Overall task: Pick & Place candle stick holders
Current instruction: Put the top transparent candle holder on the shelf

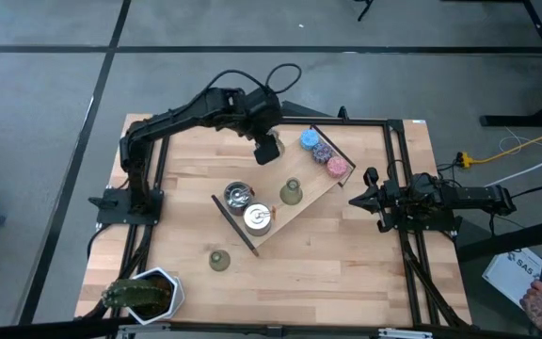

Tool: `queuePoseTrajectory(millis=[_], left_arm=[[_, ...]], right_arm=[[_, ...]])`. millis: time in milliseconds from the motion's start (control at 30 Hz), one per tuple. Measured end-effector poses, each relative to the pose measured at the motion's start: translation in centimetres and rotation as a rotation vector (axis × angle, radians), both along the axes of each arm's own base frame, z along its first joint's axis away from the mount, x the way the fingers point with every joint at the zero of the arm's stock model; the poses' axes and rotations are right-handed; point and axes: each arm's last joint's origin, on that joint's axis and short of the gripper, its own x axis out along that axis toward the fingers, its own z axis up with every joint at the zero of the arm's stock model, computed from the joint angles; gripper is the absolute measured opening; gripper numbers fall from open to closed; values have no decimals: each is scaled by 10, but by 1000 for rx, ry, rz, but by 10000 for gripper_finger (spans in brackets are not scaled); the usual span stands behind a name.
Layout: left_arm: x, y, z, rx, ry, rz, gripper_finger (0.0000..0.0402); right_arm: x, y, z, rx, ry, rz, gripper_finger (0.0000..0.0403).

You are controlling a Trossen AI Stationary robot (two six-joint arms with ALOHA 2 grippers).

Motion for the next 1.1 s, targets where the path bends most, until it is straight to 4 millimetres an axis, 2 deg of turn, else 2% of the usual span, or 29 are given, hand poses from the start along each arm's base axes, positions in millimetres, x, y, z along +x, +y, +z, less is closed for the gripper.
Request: queuePoseTrajectory(millis=[333,500,867,1100], left_arm=[[11,-14,4,97,-45,-161,182],[15,-16,0,87,-53,-229,182],[37,-21,-19,57,-48,-306,182],[41,-22,-23,58,-39,-327,182]], right_arm=[[0,0,0,0,0,0,10],[0,0,0,0,0,0,10],[0,0,0,0,0,0,10],[0,0,0,0,0,0,10]])
